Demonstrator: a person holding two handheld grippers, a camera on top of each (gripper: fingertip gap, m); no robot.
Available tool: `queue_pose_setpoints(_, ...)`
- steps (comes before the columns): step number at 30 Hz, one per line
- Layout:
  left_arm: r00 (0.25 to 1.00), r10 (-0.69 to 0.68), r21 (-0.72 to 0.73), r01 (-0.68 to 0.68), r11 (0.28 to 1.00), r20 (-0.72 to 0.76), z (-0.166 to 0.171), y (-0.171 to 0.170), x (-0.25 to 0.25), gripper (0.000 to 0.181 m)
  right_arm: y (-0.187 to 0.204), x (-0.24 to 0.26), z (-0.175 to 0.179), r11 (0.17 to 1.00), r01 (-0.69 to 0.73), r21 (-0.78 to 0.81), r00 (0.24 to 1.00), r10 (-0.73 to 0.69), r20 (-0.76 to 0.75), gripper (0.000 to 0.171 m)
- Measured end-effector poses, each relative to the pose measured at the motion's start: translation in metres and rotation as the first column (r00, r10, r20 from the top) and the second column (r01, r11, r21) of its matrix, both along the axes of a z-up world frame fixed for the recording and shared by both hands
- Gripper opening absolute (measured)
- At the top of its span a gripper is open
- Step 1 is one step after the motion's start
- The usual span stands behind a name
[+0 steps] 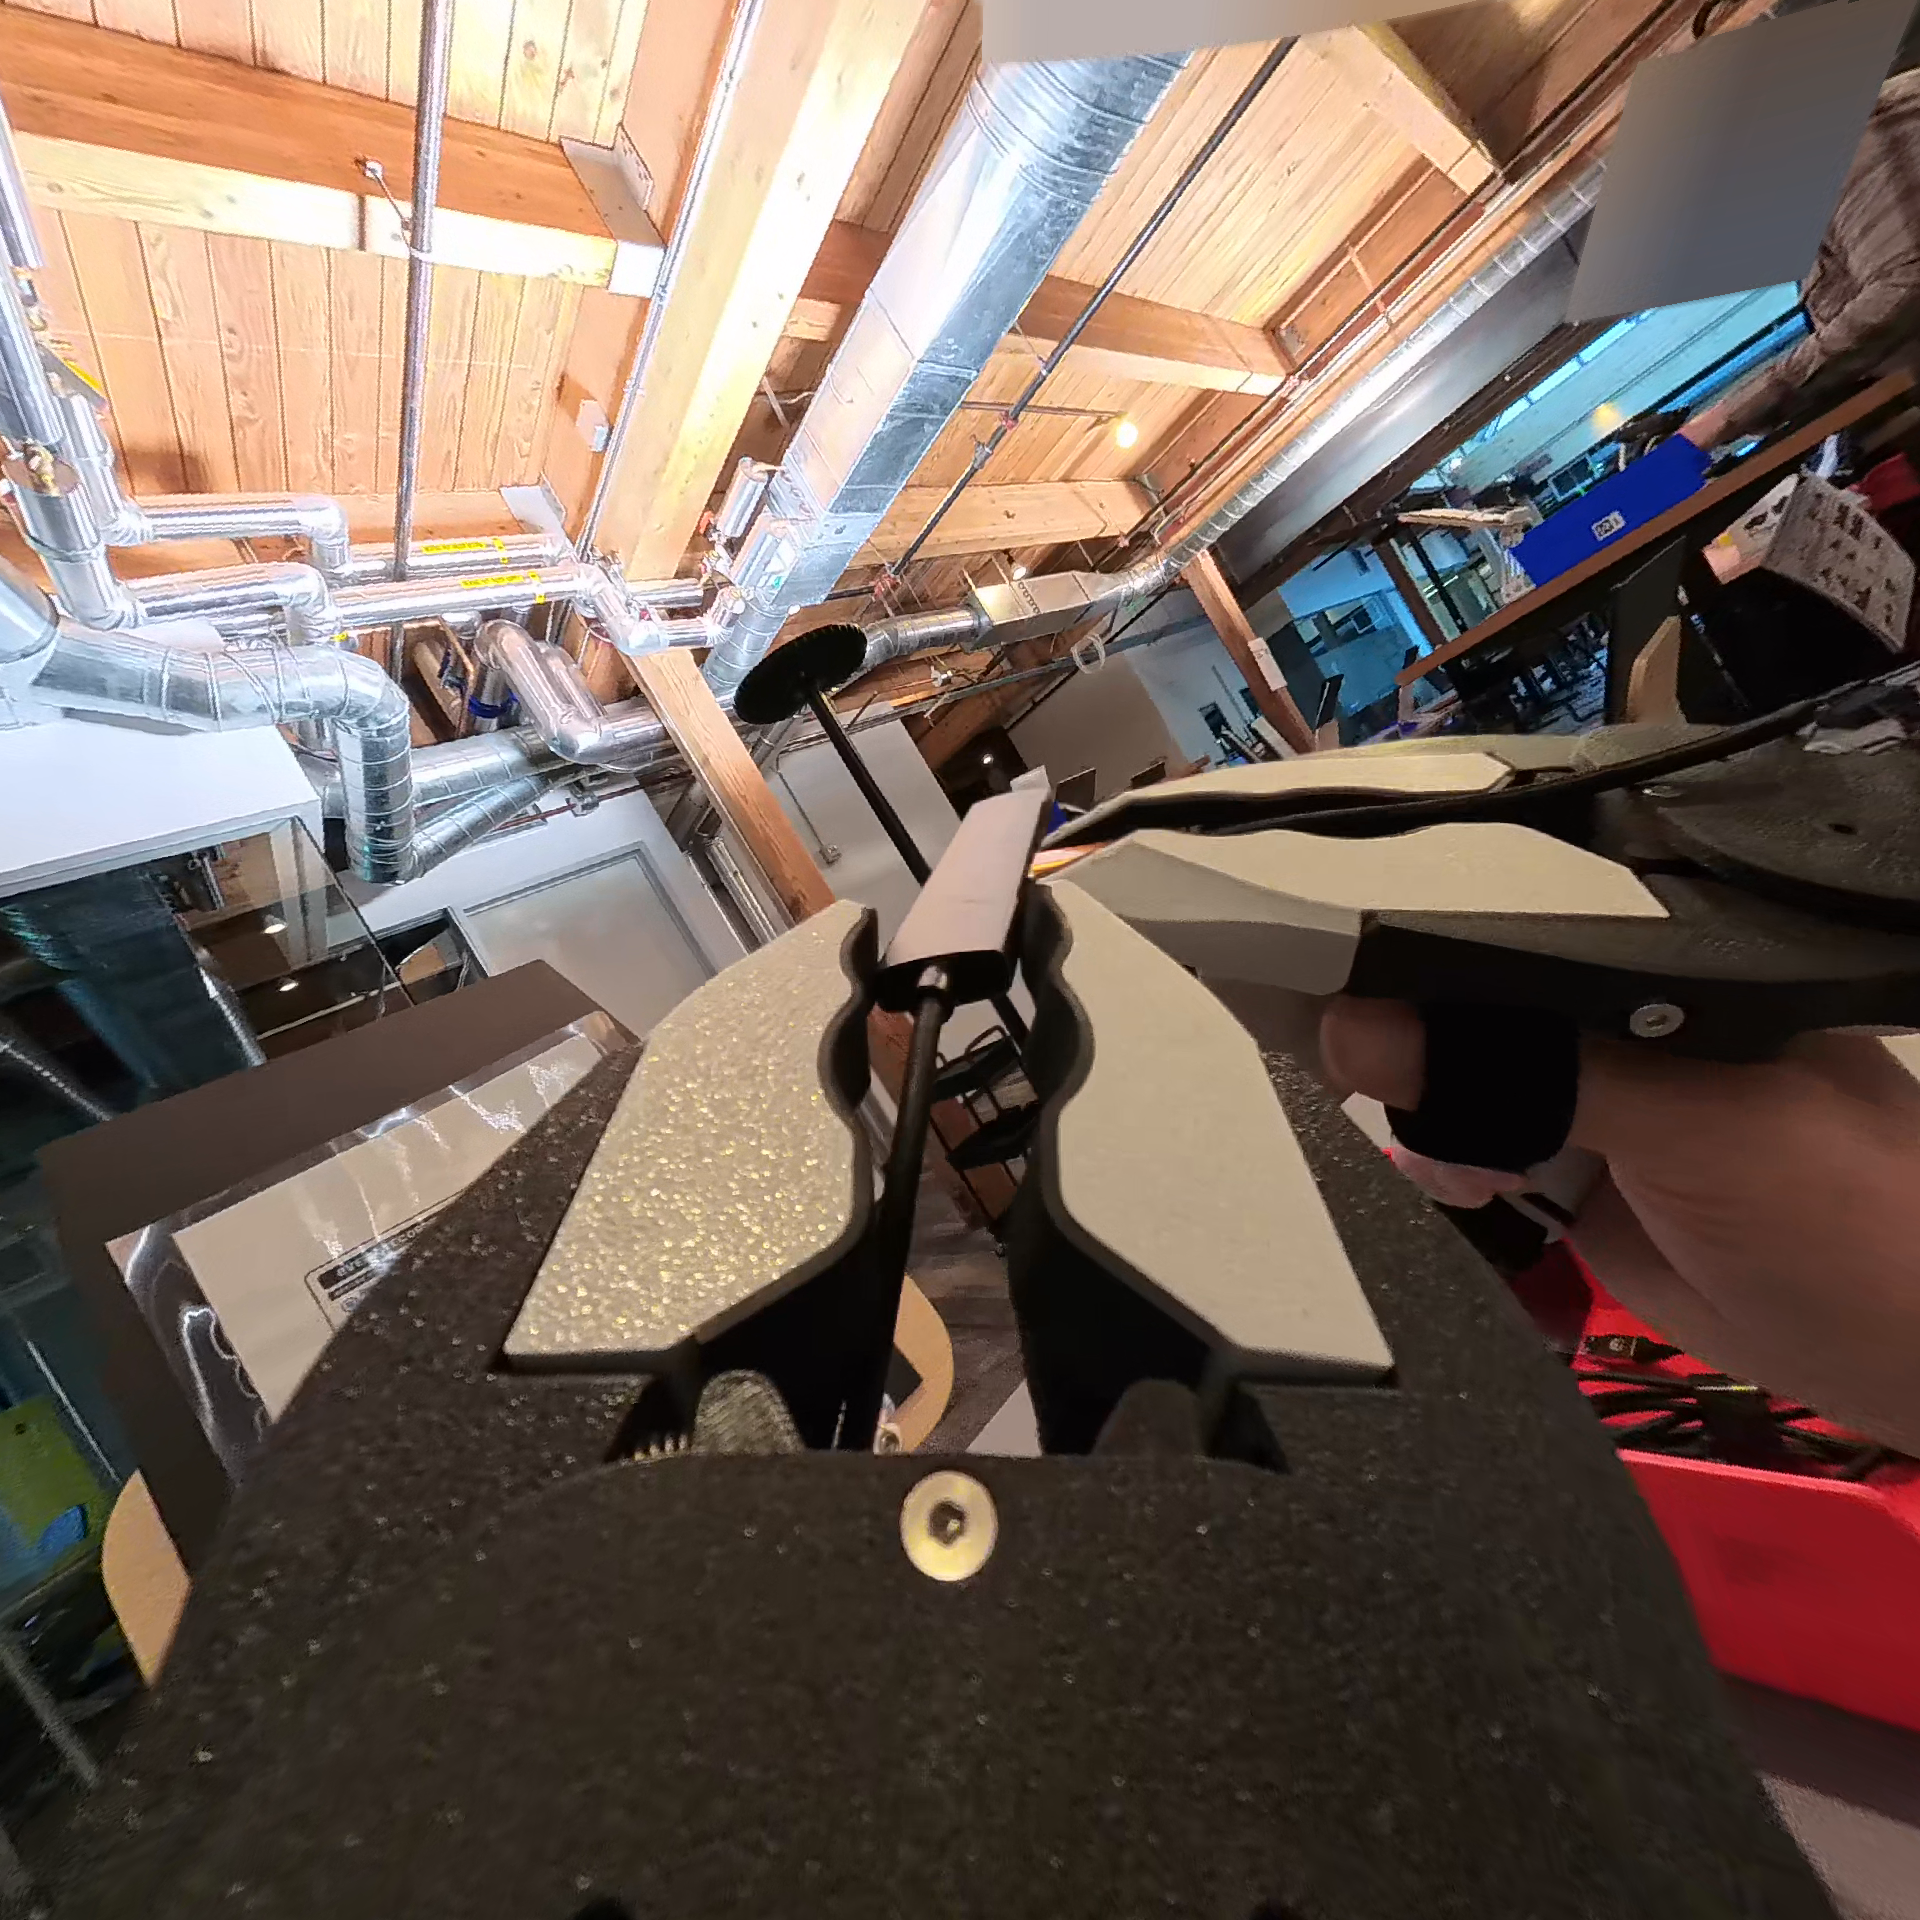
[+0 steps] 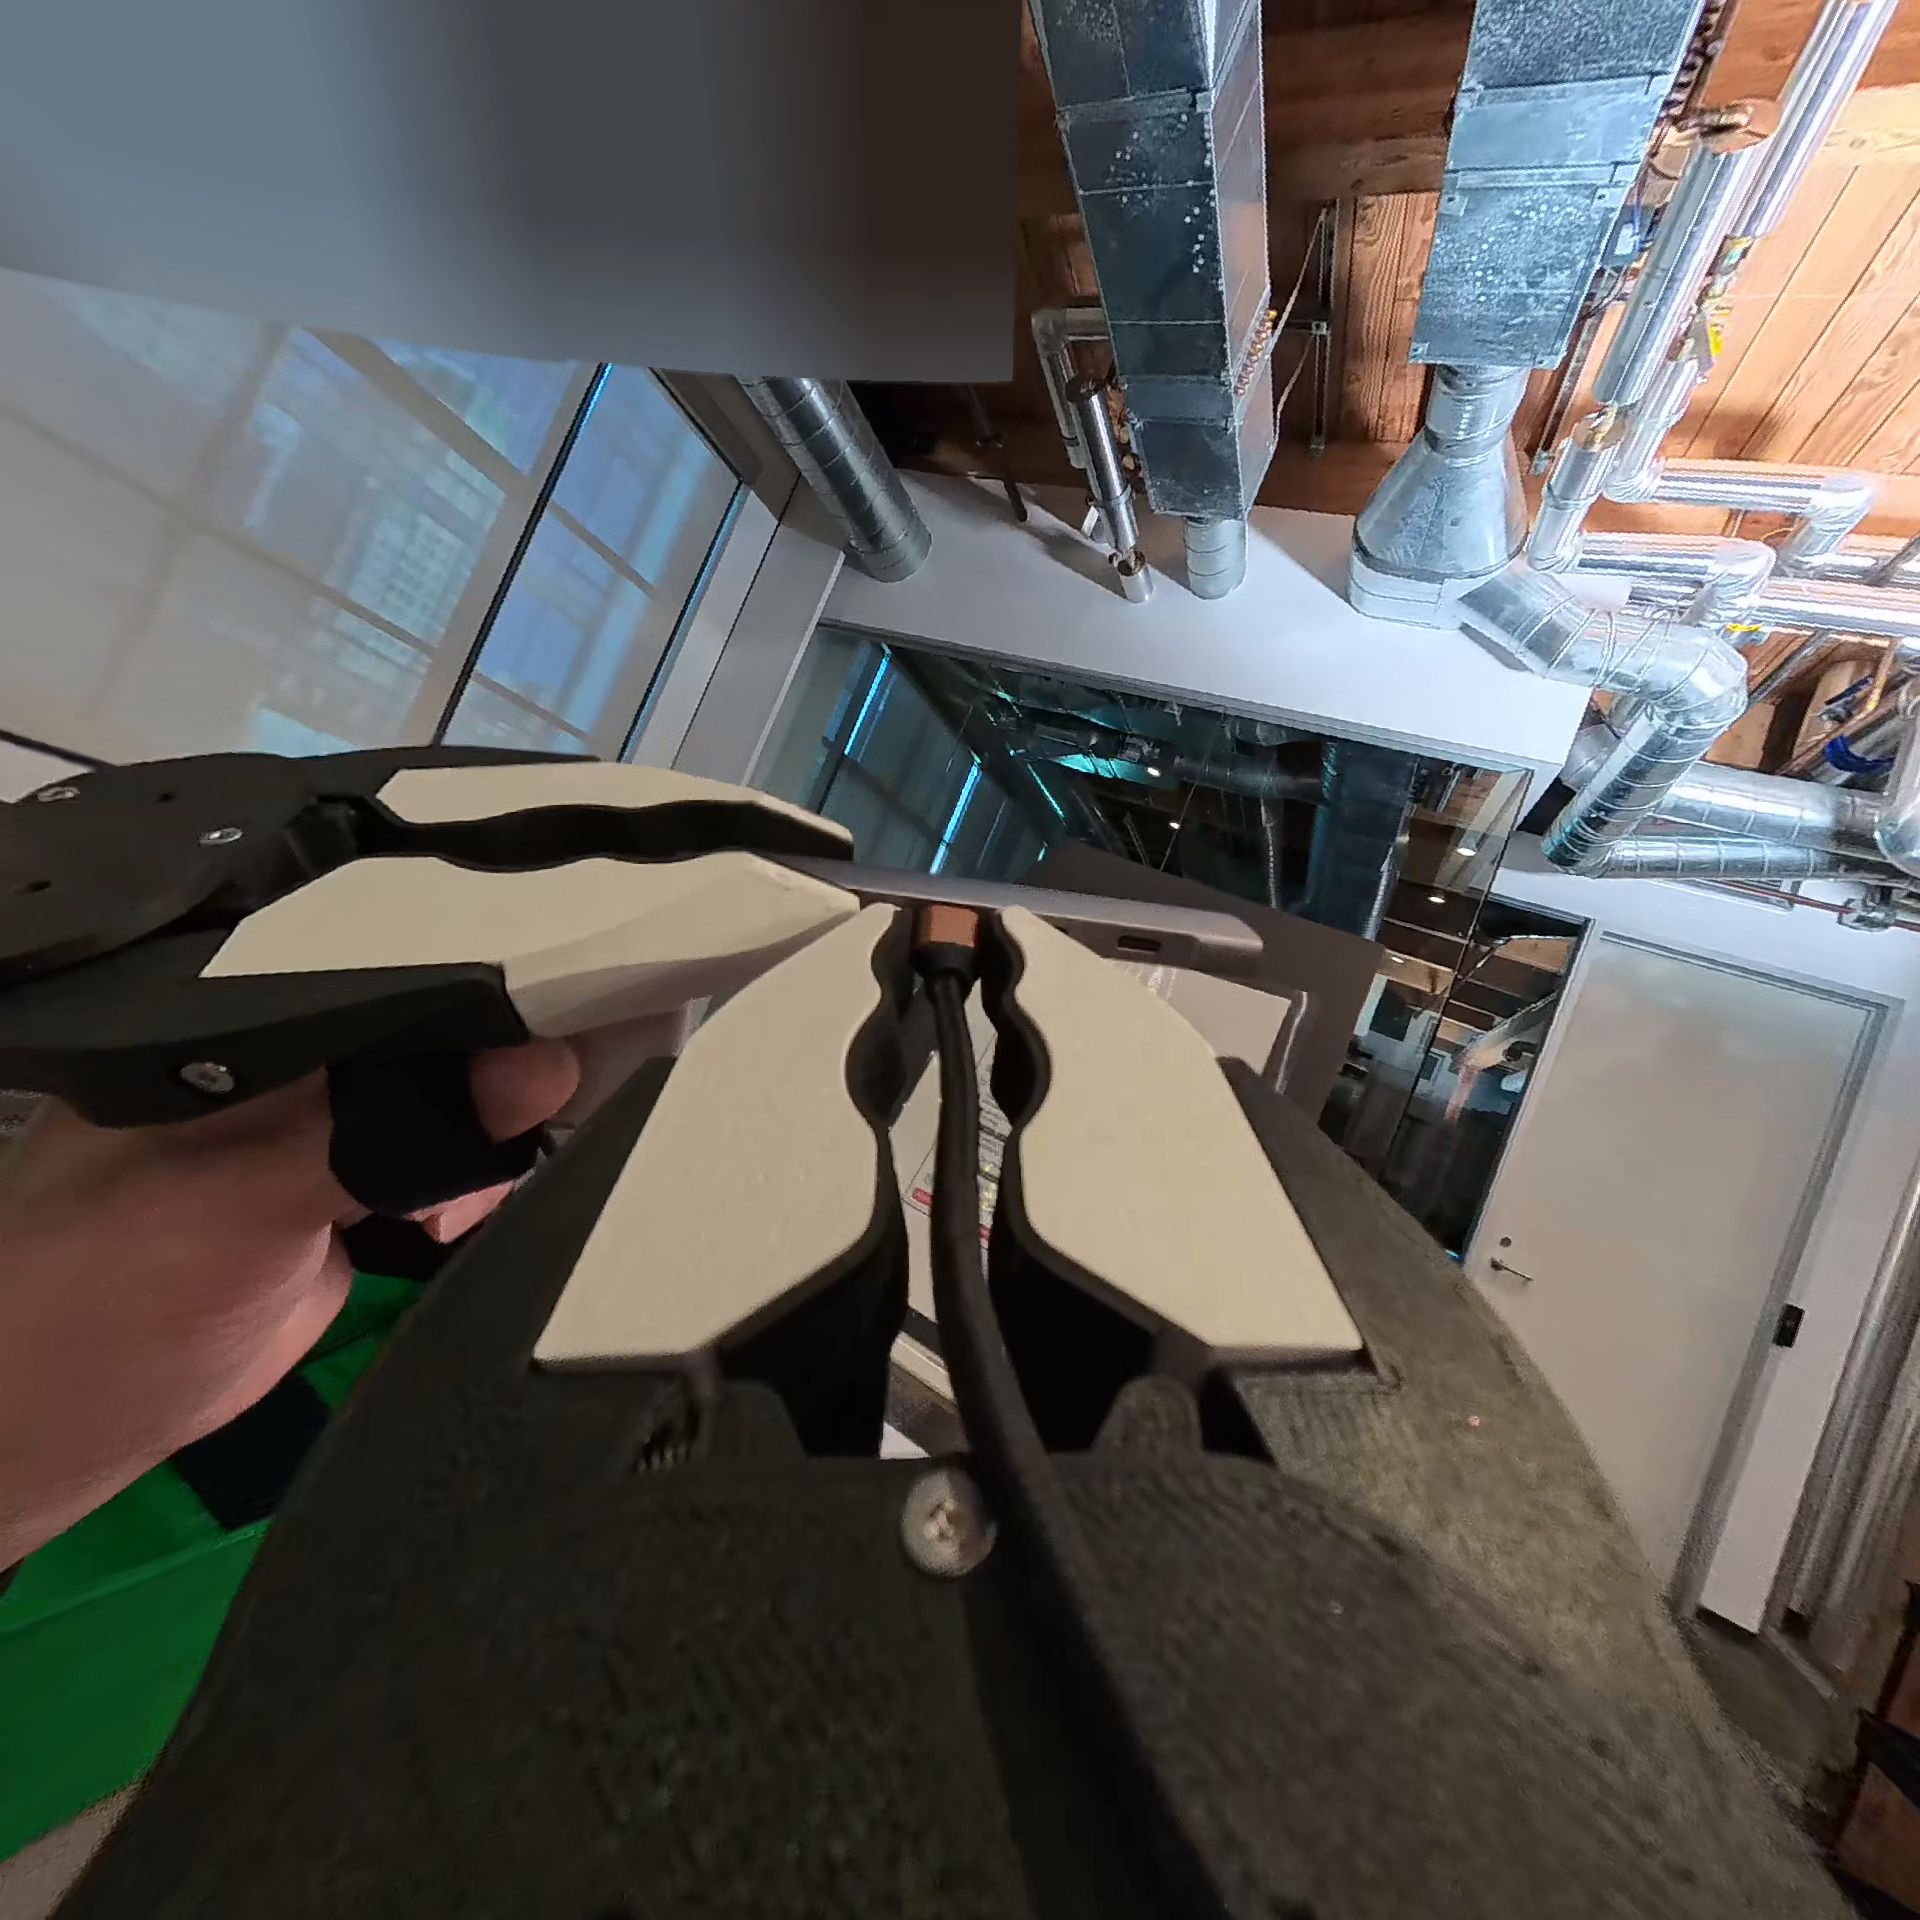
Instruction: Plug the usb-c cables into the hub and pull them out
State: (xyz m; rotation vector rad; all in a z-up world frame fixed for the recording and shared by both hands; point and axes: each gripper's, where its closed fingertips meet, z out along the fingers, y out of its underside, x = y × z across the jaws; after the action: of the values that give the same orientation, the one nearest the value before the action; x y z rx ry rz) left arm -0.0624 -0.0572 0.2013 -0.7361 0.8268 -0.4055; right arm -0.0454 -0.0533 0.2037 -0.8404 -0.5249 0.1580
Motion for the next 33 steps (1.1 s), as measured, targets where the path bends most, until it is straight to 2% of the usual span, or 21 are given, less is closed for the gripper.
queue_pose_setpoints(4,1.000,-0.028,-0.010,0.028,1.000,0.006,0.002,-0.003,-0.001,0.027,-0.004,-0.001,0.002,1.000,0.005,0.005,1.000,-0.005,-0.011,0.013)
queue_pose_setpoints(12,1.000,0.005,0.002,-0.005,1.000,-0.009,0.005,-0.004,-0.002,0.028,-0.007,-0.002,0.005,0.993,0.113,0.033,0.993,-0.114,0.025,0.013)
queue_pose_setpoints(22,0.997,-0.082,-0.023,0.082,0.996,0.009,0.009,-0.013,-0.002,0.027,-0.020,-0.003,0.011,0.981,0.153,0.120,0.985,-0.162,0.065,0.013)
queue_pose_setpoints(29,0.998,-0.058,0.001,0.058,0.998,-0.004,0.010,-0.016,-0.002,0.027,-0.023,-0.003,0.012,0.983,0.109,0.147,0.988,-0.124,0.091,0.013)
queue_pose_setpoints(32,1.000,-0.021,0.021,0.022,1.000,-0.005,0.010,-0.016,-0.001,0.027,-0.022,-0.001,0.012,0.993,0.062,0.105,0.997,-0.066,0.038,0.013)
queue_pose_setpoints(33,1.000,-0.005,0.022,0.005,1.000,-0.010,0.009,-0.014,0.000,0.028,-0.020,0.000,0.011,0.990,0.094,0.103,0.994,-0.098,0.037,0.013)
